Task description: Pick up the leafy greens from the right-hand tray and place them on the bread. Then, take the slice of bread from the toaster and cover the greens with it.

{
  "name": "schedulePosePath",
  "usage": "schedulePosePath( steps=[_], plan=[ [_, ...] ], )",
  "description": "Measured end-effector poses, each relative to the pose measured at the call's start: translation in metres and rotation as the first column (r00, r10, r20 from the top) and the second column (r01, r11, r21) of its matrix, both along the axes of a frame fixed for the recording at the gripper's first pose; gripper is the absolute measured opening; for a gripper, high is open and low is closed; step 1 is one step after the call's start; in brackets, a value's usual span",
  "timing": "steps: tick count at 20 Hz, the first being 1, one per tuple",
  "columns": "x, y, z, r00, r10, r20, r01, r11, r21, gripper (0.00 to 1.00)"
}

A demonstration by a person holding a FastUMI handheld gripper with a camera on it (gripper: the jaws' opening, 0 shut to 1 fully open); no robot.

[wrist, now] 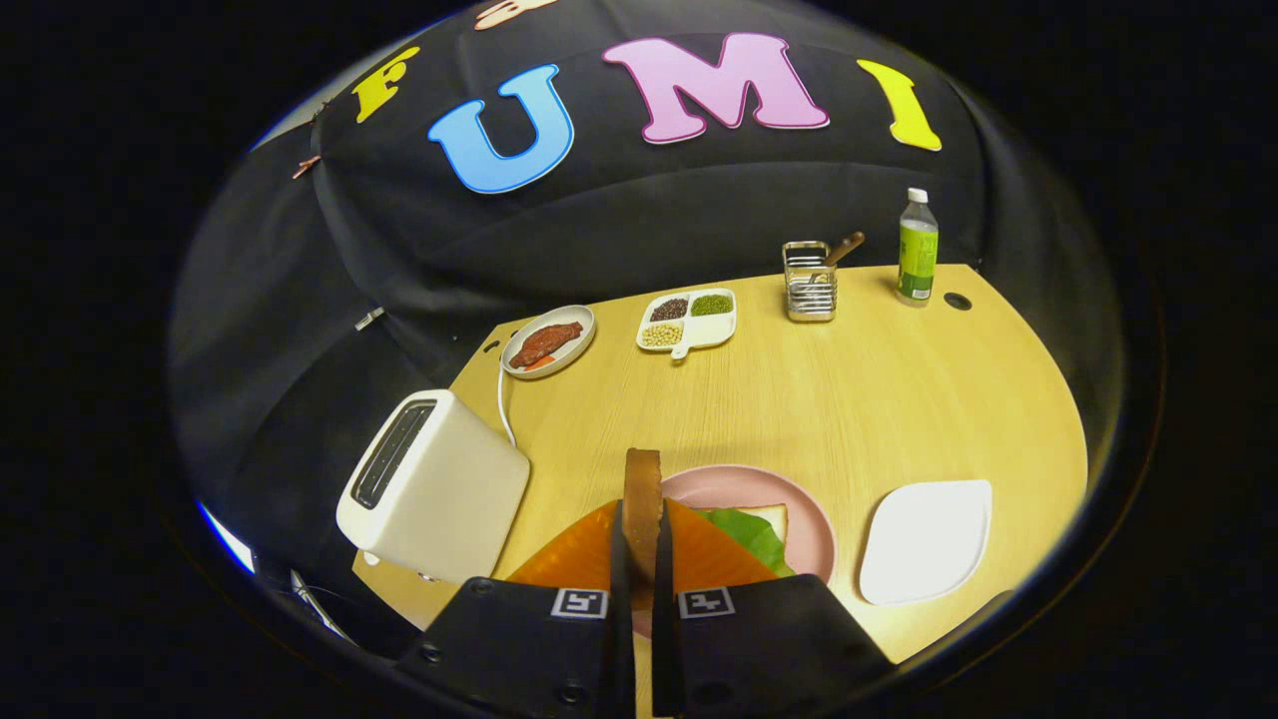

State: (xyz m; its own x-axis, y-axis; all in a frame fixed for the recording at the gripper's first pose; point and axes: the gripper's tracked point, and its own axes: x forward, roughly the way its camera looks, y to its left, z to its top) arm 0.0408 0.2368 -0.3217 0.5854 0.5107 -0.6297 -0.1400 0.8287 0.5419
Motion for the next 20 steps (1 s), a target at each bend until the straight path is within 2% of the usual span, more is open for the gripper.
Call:
schedulePosePath(
  steps=[3,5,11,15,16,17,18,20],
  plan=[
    [-0.003,-0.008,-0.033,0.996,-0.041,-0.080,0.041,0.999,-0.002,0.11],
    [0.005,-0.025,-0.052,0.994,-0.072,-0.079,0.067,0.996,-0.063,0.11],
    [0.001,-0.045,-0.090,0.994,-0.032,-0.107,0.011,0.981,-0.194,0.11],
    [-0.002,-0.049,-0.105,0.995,0.008,-0.097,-0.035,0.958,-0.285,0.16],
    [-0.002,-0.050,-0.107,0.995,0.022,-0.094,-0.050,0.948,-0.313,0.21],
    [-0.001,-0.053,-0.110,0.996,0.027,-0.087,-0.056,0.935,-0.350,0.21],
    [0.001,-0.056,-0.114,0.996,0.035,-0.083,-0.064,0.923,-0.379,0.33],
    [-0.001,-0.062,-0.118,0.994,0.052,-0.098,-0.090,0.896,-0.435,0.49]
  ],
)
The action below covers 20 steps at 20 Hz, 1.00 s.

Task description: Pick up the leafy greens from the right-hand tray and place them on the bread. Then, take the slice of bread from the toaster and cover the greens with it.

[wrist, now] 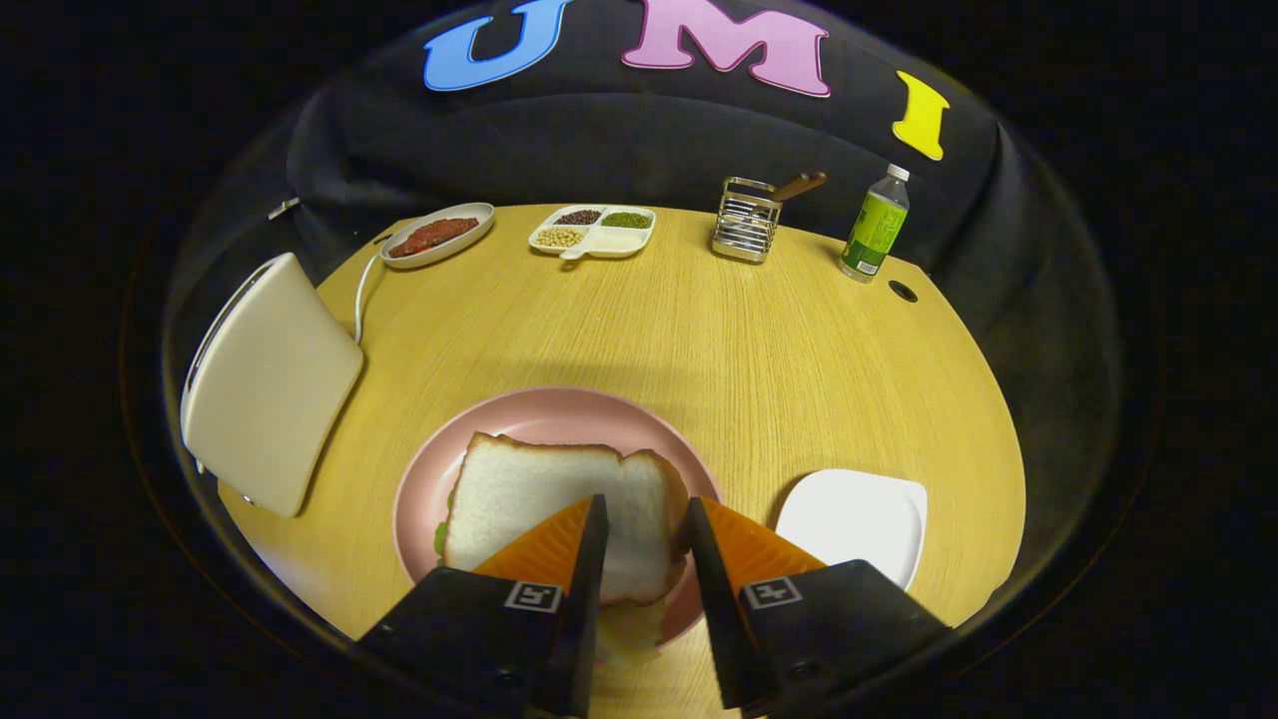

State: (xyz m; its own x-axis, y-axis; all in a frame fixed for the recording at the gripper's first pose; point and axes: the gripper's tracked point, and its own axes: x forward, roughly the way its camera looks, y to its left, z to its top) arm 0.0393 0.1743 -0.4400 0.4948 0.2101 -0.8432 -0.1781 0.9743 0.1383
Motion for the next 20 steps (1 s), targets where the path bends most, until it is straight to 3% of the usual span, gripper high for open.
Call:
schedulePosePath(
  steps=[4,8,11,15,20],
  plan=[
    [0.008,-0.010,-0.001,0.999,0.038,0.022,-0.037,0.997,-0.063,0.80],
    [0.009,-0.023,0.009,0.999,0.027,0.045,-0.024,0.997,-0.068,0.97],
    [0.004,-0.034,0.026,0.994,0.058,0.095,-0.049,0.994,-0.099,0.98],
    [-0.001,-0.036,0.069,0.983,0.045,0.176,-0.040,0.999,-0.034,0.98],
    [0.003,-0.040,0.154,0.935,0.040,0.351,-0.055,0.998,0.033,0.98]
  ],
)
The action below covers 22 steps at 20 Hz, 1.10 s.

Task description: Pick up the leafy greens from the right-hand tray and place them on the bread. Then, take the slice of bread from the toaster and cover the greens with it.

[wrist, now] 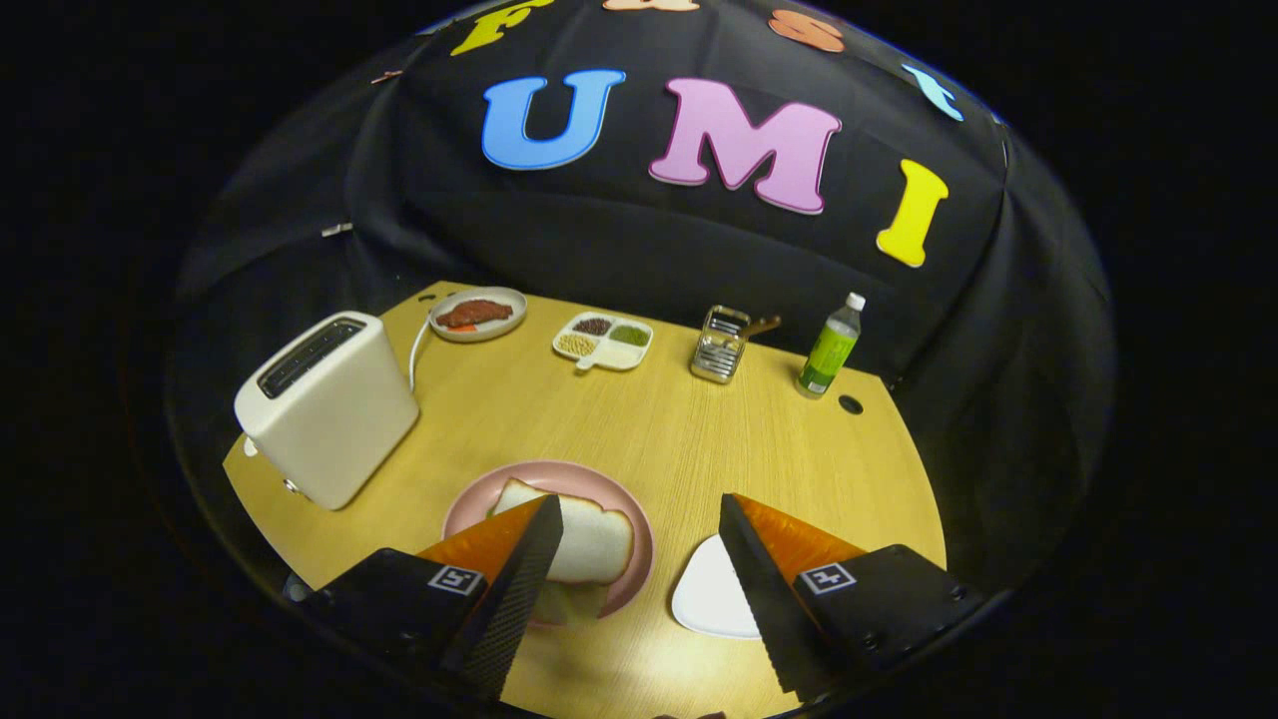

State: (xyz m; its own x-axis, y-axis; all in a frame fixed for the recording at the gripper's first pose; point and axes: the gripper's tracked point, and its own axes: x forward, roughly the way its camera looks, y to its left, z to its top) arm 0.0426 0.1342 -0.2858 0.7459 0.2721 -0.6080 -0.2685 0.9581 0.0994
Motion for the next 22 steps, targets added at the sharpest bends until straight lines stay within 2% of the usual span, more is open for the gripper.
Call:
schedulePosePath(
  steps=[4,8,22],
  plan=[
    [-0.001,-0.007,0.076,0.987,0.000,0.163,-0.009,0.998,0.056,0.98],
    [-0.011,-0.020,0.120,0.961,-0.009,0.275,-0.008,0.998,0.061,0.98],
    [-0.033,-0.025,0.154,0.939,-0.073,0.337,0.032,0.992,0.126,0.98]
  ],
)
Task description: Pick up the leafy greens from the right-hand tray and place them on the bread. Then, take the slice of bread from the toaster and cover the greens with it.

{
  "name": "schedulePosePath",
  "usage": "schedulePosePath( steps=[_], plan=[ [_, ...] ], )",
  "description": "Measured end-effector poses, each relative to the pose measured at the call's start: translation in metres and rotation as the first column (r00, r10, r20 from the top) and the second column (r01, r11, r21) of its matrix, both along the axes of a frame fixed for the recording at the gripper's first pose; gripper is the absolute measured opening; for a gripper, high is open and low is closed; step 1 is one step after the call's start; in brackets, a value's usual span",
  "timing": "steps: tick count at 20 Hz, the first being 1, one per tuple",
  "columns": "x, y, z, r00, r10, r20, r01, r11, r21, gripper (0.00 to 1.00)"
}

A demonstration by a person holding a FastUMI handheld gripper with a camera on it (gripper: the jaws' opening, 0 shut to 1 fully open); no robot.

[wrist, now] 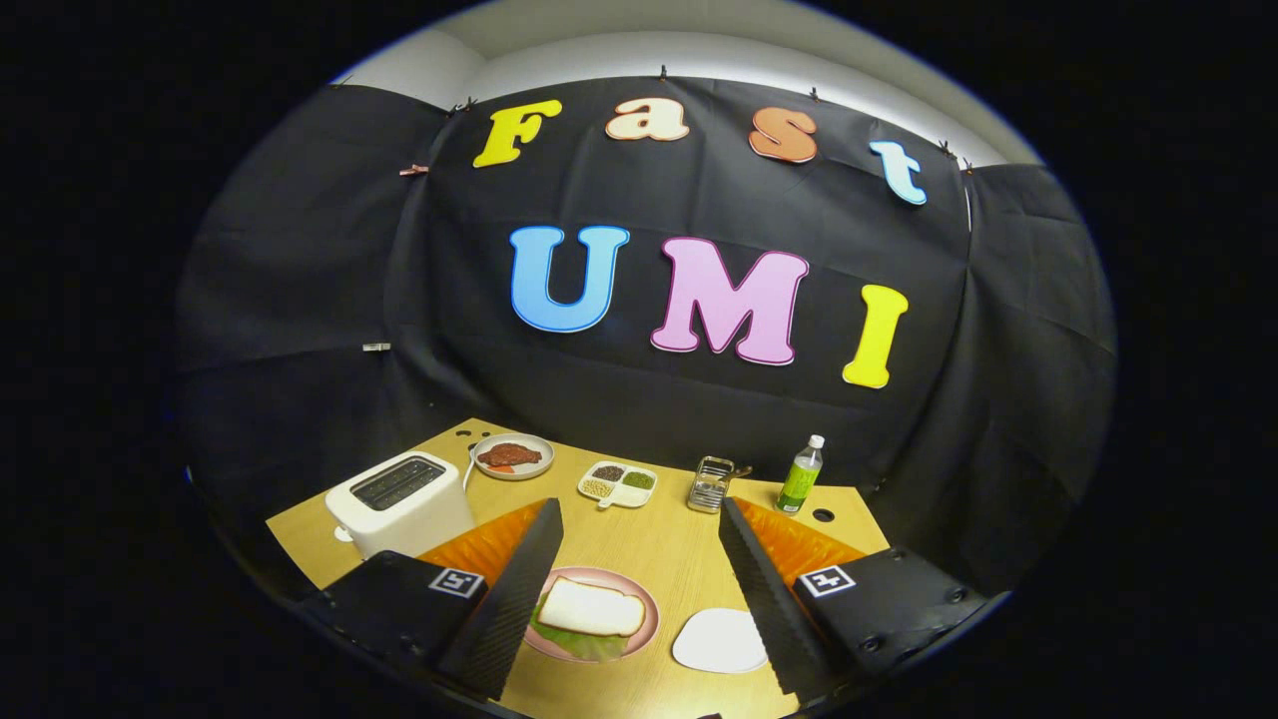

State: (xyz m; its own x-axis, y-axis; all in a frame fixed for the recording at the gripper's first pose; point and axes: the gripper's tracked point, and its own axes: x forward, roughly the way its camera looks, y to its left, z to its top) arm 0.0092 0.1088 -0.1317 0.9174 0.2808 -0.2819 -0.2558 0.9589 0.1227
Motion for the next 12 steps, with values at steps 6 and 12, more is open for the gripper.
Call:
schedulePosePath(
  steps=[6,12],
  plan=[
    [-0.003,-0.007,0.005,1.000,-0.006,0.007,0.007,1.000,-0.020,0.98],
    [-0.004,-0.020,0.008,0.999,-0.031,0.017,0.032,0.998,-0.045,0.98]
  ],
)
